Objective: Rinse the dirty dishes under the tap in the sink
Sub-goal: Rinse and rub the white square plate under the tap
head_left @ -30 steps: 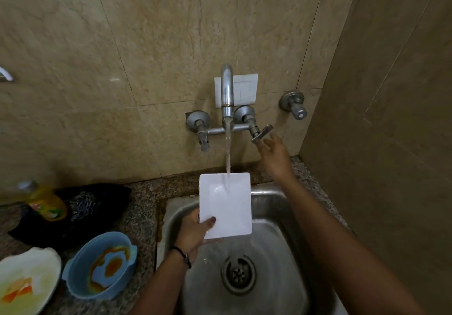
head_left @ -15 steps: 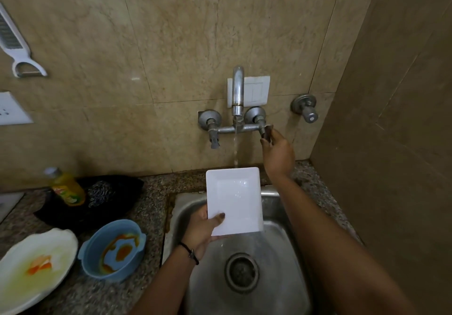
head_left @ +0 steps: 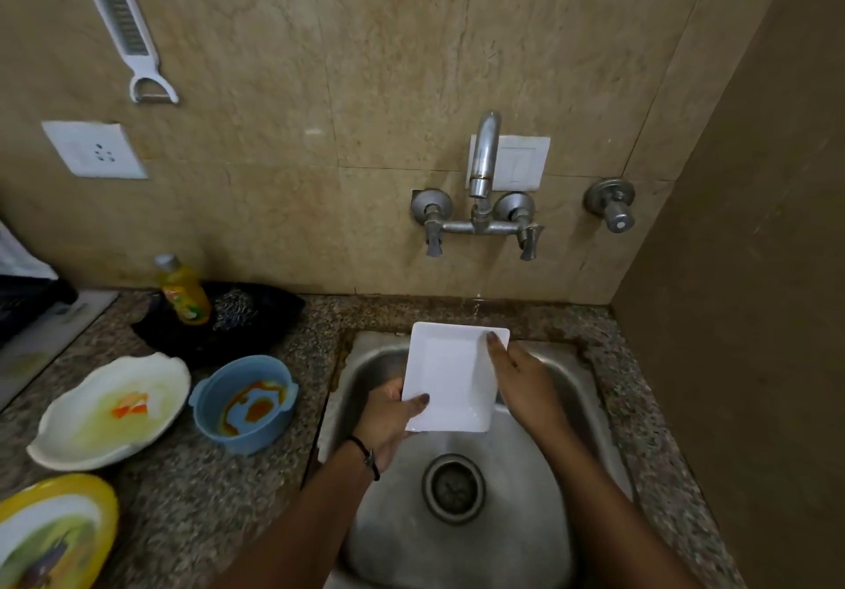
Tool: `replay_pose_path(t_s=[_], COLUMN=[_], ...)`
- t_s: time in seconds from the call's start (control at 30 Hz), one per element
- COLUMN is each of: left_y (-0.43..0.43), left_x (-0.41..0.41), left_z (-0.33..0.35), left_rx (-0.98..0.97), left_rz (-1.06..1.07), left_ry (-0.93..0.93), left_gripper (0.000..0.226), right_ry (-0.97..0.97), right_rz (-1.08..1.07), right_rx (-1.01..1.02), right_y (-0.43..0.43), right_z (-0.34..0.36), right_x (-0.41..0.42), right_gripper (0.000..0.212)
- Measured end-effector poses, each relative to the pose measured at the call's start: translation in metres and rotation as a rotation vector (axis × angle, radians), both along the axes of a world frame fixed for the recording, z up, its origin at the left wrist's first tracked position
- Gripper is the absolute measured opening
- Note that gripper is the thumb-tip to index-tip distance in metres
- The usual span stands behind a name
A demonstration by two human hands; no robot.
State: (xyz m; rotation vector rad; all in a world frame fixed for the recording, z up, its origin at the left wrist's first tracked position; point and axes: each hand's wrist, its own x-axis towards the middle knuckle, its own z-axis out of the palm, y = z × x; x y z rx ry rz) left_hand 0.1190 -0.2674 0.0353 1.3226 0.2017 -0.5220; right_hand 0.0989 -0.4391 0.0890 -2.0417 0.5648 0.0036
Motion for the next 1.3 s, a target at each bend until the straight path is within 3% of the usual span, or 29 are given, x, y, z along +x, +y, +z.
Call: replay_pose_path(t_s=[0.13, 0.23, 0.3, 0.37, 0.47, 0.57, 0.73, 0.93, 1.1, 1.3], left_y=[-0.002, -0.001, 0.005, 0.019, 0.059, 0.125, 0.275, 0.462, 0.589, 0.678], left_x=[-0.005, -0.004, 0.003, 0.013, 0.031, 0.059, 0.097, 0.115, 0.150, 0.204], left_z=[-0.002, 0.004, 0.015, 0.030, 0.062, 0.096, 0.155, 0.196, 0.205, 0.201], left_rx=[-0.045, -0.041, -0.027, -0.006, 0.075, 0.141, -0.192, -0.147, -0.214, -0.205], left_rz=[0.016, 0.005, 0.031, 0.085, 0.153, 0.294, 0.492, 0.634, 0.736, 0.792], left_ry=[-0.029, -0.112, -0.191, -0.312, -0.508, -0.654, -0.574, -0.624, -0.486, -0.375], left_gripper=[0.038, 0.035, 0.032, 0.031, 0.039, 0.042, 0.043, 0.039, 0.040, 0.008], right_ry=[0.216, 0.217, 0.126, 0.013, -0.143, -0.269, -0.397, -0.313, -0.208, -0.101], right_rz=[-0.122, -0.102, -0.065, -0.065, -0.015, 0.107, 0.303, 0.526, 0.589, 0.560], right_rx=[0.291, 0.704, 0.994, 1.159, 1.205, 1.263, 1.326, 1.277, 1.240, 1.130], right_y=[-0.001, -0.001, 0.004, 0.018, 0.059, 0.122, 0.273, 0.474, 0.617, 0.744], right_z=[0.007, 0.011, 0.022, 0.040, 0.068, 0.091, 0.133, 0.164, 0.165, 0.141], right_x=[-0.008, -0.015, -0.014, -0.007, 0.010, 0.036, 0.097, 0.186, 0.258, 0.335], right_gripper=[0.070, 0.070, 0.063, 0.041, 0.020, 0.034, 0.024, 0.014, 0.012, 0.022])
